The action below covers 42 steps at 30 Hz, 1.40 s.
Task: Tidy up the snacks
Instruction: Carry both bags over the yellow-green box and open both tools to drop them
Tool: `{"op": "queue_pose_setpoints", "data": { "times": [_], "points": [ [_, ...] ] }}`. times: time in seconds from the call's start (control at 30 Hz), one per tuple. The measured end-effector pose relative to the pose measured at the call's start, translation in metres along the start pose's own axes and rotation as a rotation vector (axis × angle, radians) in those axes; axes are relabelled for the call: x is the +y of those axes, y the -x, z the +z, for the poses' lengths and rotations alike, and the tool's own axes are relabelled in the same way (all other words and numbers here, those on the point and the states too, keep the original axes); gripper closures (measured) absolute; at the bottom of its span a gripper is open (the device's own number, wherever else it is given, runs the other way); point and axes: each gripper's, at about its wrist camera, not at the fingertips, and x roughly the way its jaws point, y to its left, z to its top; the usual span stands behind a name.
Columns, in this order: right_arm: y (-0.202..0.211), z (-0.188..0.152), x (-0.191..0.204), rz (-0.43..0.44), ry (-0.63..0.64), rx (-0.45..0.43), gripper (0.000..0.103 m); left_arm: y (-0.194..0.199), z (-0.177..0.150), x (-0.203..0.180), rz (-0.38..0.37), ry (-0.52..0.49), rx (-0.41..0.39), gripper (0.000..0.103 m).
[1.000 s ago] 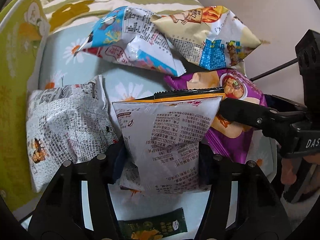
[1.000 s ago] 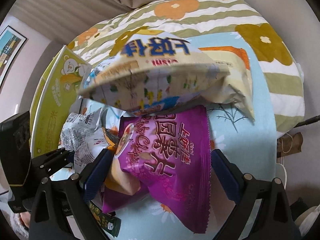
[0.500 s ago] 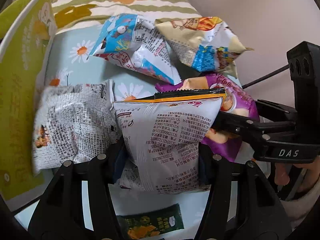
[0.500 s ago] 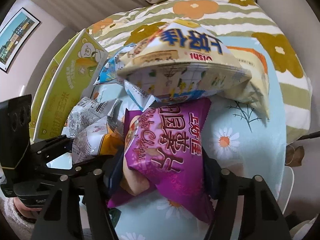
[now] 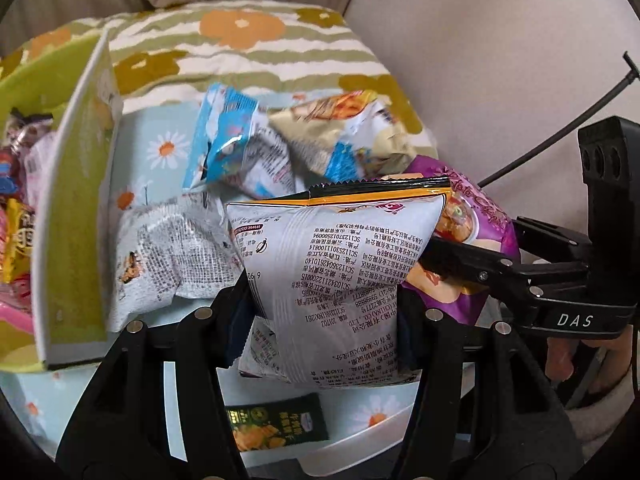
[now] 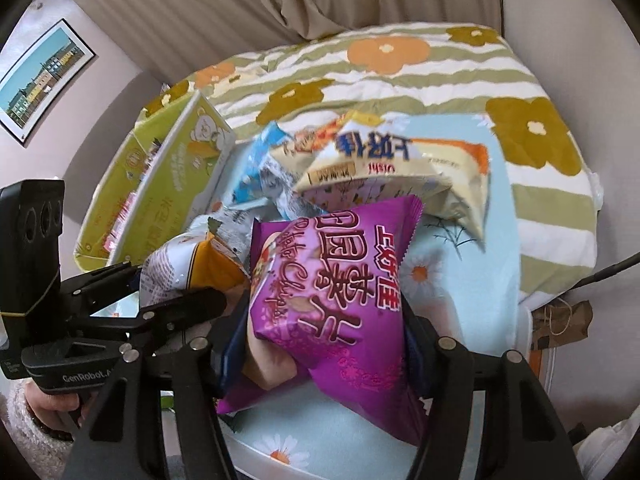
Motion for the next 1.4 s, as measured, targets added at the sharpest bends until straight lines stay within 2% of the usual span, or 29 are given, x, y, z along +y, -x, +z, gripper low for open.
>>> {"op": "queue_pose_setpoints", "data": {
  "times": [0.17, 0.37, 0.6, 0.83, 1.0, 1.17, 1.4],
  "points": [
    [0.028, 0.001, 0.010, 0.003, 0.030, -0.041, 0.043, 0.032, 0.001, -0.012, 0.010, -0.001, -0.066, 0.049],
    [0.056, 0.009, 0.036, 0.026, 0.095, -0.097, 0.043, 0.080, 0.006, -0.015, 0.060, 0.006, -0.162, 0.049],
    [0.066, 0.033, 0.083, 0.058, 0.202, -0.144, 0.043, 0.134, 0.013, 0.018, 0.150, 0.066, -0.255, 0.049],
    [0.047, 0.068, 0.152, 0.109, 0.274, -0.177, 0.043, 0.173, 0.022, 0.092, 0.212, 0.135, -0.304, 0.049],
    [0.019, 0.096, 0.197, 0.123, 0.263, -0.185, 0.043, 0.189, 0.036, 0.162, 0.255, 0.162, -0.296, 0.049],
    [-0.017, 0.123, 0.232, 0.118, 0.227, -0.177, 0.043, 0.188, 0.054, 0.237, 0.292, 0.169, -0.244, 0.049],
    [-0.063, 0.147, 0.258, 0.069, 0.150, -0.152, 0.043, 0.148, 0.077, 0.309, 0.261, 0.152, -0.131, 0.049]
  ]
}}
